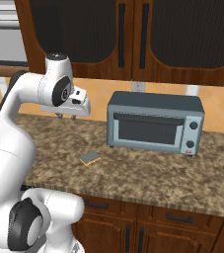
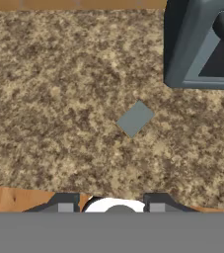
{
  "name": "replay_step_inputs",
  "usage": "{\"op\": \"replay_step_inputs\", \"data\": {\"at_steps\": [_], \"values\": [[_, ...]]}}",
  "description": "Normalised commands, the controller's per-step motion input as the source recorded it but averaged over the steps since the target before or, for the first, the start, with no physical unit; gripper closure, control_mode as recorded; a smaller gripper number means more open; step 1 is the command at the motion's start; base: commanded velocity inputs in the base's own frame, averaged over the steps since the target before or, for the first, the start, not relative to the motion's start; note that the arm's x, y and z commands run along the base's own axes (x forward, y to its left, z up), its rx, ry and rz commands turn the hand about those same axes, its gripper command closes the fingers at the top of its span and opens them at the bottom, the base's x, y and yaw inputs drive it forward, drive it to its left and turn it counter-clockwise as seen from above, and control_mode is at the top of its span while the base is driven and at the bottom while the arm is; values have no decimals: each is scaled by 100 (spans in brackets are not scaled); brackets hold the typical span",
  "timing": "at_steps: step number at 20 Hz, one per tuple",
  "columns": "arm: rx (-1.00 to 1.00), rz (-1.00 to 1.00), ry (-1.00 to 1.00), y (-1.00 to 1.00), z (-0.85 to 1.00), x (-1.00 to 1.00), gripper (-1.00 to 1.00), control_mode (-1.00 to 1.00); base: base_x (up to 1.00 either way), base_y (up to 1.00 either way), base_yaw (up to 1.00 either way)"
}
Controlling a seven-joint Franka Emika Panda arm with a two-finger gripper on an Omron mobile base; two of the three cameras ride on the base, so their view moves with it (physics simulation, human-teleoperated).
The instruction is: Pick up the sponge from the counter and clean the cutting board by briefly scrubbing or pressing down on the cutting board. Once finished, release the sponge.
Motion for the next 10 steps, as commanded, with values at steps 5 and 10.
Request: {"op": "replay_step_inputs", "data": {"at_steps": [5, 10], "values": [[-1, 2, 5, -5, -4, -44, -100, -100, 0, 0, 0], [0, -16, -1, -1, -11, -63, -100, -100, 0, 0, 0]]}}
